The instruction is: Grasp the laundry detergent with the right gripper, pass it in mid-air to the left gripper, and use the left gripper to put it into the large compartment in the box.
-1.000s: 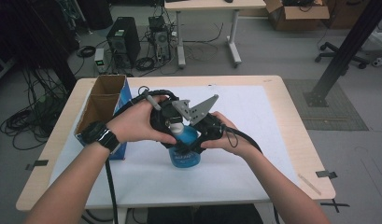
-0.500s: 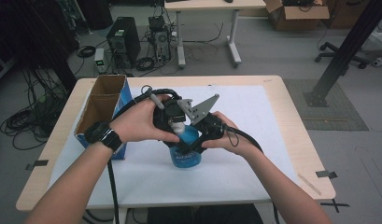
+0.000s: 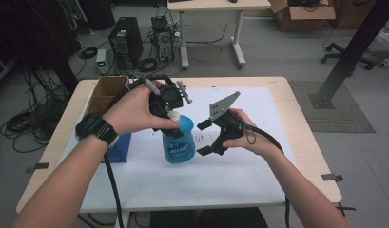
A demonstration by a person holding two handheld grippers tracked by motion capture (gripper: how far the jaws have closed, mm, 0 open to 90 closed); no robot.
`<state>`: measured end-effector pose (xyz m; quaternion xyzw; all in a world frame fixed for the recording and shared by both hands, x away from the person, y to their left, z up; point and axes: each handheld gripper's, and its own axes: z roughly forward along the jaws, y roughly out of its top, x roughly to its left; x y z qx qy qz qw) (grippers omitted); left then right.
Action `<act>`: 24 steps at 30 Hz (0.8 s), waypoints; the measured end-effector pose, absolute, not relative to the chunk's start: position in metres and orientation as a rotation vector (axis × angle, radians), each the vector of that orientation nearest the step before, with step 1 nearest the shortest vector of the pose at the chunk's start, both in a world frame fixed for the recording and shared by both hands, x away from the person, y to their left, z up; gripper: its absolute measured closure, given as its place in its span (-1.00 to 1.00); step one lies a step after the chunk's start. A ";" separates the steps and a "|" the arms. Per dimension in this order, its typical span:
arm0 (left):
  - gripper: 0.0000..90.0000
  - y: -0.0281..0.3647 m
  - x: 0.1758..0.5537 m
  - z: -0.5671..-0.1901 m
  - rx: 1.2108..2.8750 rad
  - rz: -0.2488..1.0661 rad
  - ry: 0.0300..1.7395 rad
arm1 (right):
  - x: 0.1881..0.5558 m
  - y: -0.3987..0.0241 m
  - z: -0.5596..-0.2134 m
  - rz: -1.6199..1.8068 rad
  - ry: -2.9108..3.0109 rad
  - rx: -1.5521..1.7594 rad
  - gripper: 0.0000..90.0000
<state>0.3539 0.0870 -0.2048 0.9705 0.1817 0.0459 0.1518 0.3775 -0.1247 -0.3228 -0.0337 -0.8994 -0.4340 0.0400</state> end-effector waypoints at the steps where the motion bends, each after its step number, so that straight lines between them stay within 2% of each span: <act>1: -0.15 0.090 0.357 -0.200 2.783 0.145 0.577 | 0.379 -0.130 -0.322 -1.323 -2.769 -0.120 -0.86; 7: -0.15 0.114 0.374 -0.167 2.704 0.270 0.962 | 0.386 -0.163 -0.315 -1.322 -2.820 -0.235 -0.88; 11: -0.15 0.136 0.385 -0.147 2.569 0.345 1.216 | 0.388 -0.182 -0.313 -1.310 -2.838 -0.288 -0.90; 18: -0.15 0.168 0.395 -0.117 2.379 0.377 1.528 | 0.390 -0.211 -0.310 -1.298 -2.873 -0.372 -0.90; 24: -0.16 0.194 0.399 -0.101 2.259 0.387 1.703 | 0.392 -0.224 -0.311 -1.287 -2.877 -0.425 -0.90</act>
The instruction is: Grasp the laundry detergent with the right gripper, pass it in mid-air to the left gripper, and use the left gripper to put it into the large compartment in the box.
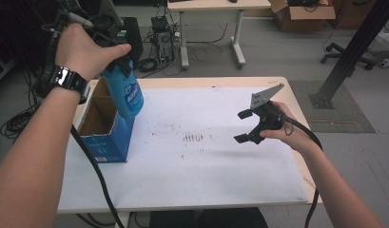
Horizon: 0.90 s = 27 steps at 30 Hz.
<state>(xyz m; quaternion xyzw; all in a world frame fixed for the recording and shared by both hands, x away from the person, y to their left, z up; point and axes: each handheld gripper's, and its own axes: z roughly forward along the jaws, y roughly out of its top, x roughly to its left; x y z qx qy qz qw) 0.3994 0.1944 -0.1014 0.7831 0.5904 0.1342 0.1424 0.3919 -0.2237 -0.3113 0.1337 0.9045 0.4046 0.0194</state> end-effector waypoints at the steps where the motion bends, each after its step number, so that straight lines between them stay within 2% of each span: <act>1: -0.15 0.199 0.400 -0.100 2.242 0.388 1.727 | 0.392 -0.225 -0.311 1.257 2.805 0.418 -0.90; 14: -0.15 0.249 0.399 -0.100 2.114 0.420 1.927 | 0.395 -0.246 -0.312 1.238 2.784 0.471 -0.90; 27: -0.16 0.268 0.401 -0.138 2.113 0.387 1.996 | 0.396 -0.263 -0.313 1.202 2.777 0.518 -0.90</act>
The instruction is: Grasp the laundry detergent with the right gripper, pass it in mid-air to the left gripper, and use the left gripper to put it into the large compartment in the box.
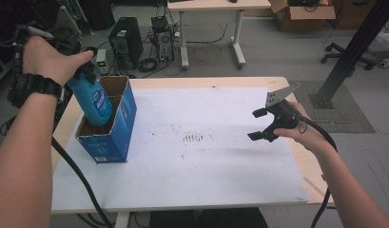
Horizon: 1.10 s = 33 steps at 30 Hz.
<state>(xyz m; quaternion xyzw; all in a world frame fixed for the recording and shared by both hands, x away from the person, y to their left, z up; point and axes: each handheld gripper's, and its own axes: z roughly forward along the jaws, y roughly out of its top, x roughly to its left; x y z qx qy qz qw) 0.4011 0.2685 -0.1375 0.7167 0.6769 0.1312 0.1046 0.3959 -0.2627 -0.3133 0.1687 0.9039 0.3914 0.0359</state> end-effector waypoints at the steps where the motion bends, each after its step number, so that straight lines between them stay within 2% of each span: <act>1: -0.16 0.269 0.402 -0.141 2.114 0.380 1.998 | 0.396 -0.263 -0.314 1.195 2.777 0.522 -0.90; 21: -0.16 0.272 0.412 -0.210 2.174 0.290 2.031 | 0.395 -0.267 -0.318 1.198 2.784 0.542 -0.90; 33: -0.16 0.272 0.414 -0.238 2.189 0.268 2.047 | 0.394 -0.269 -0.319 1.195 2.792 0.538 -0.90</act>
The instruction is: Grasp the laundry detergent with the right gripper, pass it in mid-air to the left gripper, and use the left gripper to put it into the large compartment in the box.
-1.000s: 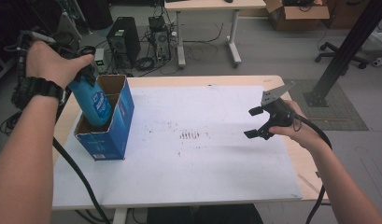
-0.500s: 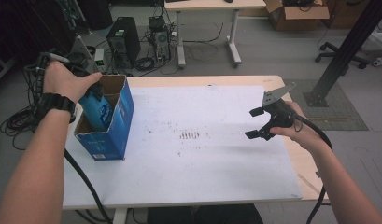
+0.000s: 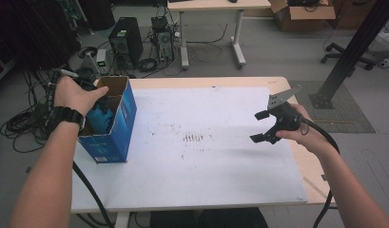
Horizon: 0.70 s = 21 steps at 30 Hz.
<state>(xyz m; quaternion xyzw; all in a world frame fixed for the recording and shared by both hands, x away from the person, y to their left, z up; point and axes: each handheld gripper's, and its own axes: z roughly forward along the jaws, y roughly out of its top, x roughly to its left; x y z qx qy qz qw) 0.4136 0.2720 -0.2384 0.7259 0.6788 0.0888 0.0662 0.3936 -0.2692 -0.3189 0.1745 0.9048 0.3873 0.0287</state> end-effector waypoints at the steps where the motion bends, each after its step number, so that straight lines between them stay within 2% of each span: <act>1: -0.16 0.272 0.414 -0.240 2.191 0.269 2.047 | 0.394 -0.269 -0.319 1.195 2.791 0.541 -0.90; 21: -0.16 0.271 0.413 -0.265 2.204 0.256 2.051 | 0.394 -0.268 -0.321 1.201 2.794 0.543 -0.91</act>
